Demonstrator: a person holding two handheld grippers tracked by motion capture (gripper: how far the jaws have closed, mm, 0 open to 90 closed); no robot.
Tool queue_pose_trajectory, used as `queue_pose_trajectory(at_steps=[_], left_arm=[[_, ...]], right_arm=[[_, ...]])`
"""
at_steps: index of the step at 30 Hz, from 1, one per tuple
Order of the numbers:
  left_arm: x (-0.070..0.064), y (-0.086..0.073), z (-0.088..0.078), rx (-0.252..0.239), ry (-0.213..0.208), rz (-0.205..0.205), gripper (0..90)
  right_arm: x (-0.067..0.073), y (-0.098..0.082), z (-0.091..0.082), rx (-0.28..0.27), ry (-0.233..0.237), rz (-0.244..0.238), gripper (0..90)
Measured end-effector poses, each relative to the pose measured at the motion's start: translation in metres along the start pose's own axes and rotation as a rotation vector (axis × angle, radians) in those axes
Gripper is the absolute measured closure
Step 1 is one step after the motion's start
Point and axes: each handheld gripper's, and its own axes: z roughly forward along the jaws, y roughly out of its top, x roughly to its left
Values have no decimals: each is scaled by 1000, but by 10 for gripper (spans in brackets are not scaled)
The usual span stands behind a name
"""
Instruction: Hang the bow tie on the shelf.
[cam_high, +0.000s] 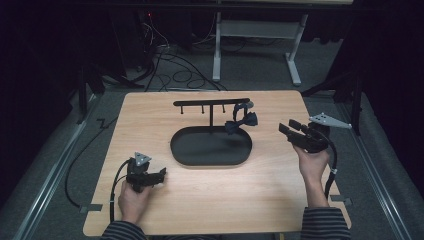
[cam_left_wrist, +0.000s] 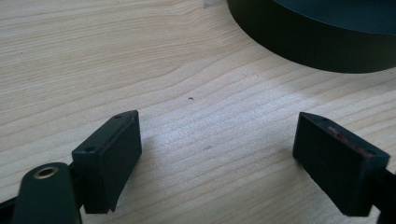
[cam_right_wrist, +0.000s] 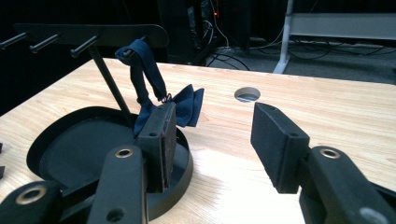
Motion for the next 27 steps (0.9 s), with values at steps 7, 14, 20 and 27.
queue_pose_trajectory(at_steps=[7,14,20,27], left_arm=[[0,0,0,0,0,0,157],[0,0,0,0,0,0,157],[0,0,0,0,0,0,157],[0,0,0,0,0,0,157]], right_arm=[[-2,-5,-5,-6,-8,7,521],[-4,-9,-10,-6,-12,19,522],[-7,-14,-17,-20,-16,33,522],[-7,-21,-25,-23,-20,39,522]])
